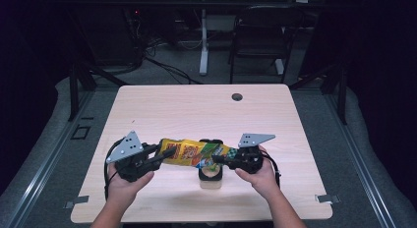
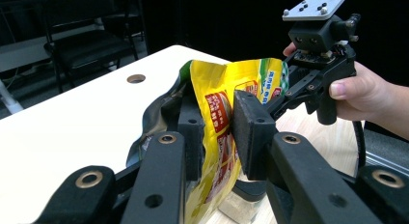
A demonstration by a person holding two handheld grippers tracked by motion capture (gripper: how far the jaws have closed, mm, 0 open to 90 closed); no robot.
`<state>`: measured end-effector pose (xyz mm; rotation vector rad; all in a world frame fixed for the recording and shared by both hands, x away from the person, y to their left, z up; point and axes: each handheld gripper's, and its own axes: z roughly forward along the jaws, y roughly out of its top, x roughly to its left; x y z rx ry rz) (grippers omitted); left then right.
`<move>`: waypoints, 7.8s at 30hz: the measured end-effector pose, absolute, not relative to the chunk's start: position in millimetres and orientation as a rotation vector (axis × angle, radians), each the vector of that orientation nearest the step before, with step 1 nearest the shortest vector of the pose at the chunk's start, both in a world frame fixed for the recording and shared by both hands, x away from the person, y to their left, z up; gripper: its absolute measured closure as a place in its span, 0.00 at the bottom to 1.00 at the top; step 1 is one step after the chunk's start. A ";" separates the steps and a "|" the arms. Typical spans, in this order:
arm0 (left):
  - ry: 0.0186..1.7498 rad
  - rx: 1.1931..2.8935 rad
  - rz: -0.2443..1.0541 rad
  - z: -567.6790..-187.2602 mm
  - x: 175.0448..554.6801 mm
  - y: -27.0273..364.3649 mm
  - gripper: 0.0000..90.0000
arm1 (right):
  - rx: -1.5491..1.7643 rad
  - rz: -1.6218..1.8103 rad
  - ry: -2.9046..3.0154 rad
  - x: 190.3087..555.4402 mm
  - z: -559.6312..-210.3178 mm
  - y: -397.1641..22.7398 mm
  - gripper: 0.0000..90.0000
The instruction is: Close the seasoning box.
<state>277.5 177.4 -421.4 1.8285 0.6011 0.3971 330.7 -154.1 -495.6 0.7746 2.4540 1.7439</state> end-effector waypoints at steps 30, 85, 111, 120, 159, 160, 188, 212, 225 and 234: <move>0.584 1.822 0.415 -412.9 284.3 185.9 0.83 | 0.647 1.909 2.466 329.3 -491.3 -155.6 1.00; 0.597 1.845 0.443 -420.5 282.1 188.1 0.83 | 0.709 1.753 2.512 333.4 -501.1 -153.9 1.00; 0.583 1.835 0.418 -414.6 281.5 187.0 0.92 | 0.743 1.706 2.426 329.2 -500.6 -146.5 1.00; 0.567 1.847 0.404 -412.5 280.9 186.0 0.94 | 0.744 1.724 2.432 330.4 -500.9 -148.9 1.00; 0.532 1.848 0.404 -405.4 283.3 187.8 0.95 | 0.602 1.722 2.517 331.0 -495.1 -161.5 1.00; 0.535 1.847 0.412 -405.2 282.9 187.3 0.95 | 0.605 1.719 2.512 331.1 -494.8 -161.6 1.00; 0.533 1.861 0.417 -410.2 283.7 182.7 0.95 | 0.655 1.678 2.486 332.0 -496.1 -163.6 1.00; 0.569 1.827 0.381 -422.1 284.2 192.7 0.95 | 0.707 1.745 2.525 335.8 -506.9 -164.6 0.93; 0.564 1.824 0.391 -423.9 282.9 195.9 0.95 | 0.666 1.700 2.532 334.0 -508.4 -161.8 1.00; 0.554 1.853 0.418 -420.4 281.9 197.9 0.95 | 0.645 1.732 2.551 334.5 -508.7 -162.0 1.00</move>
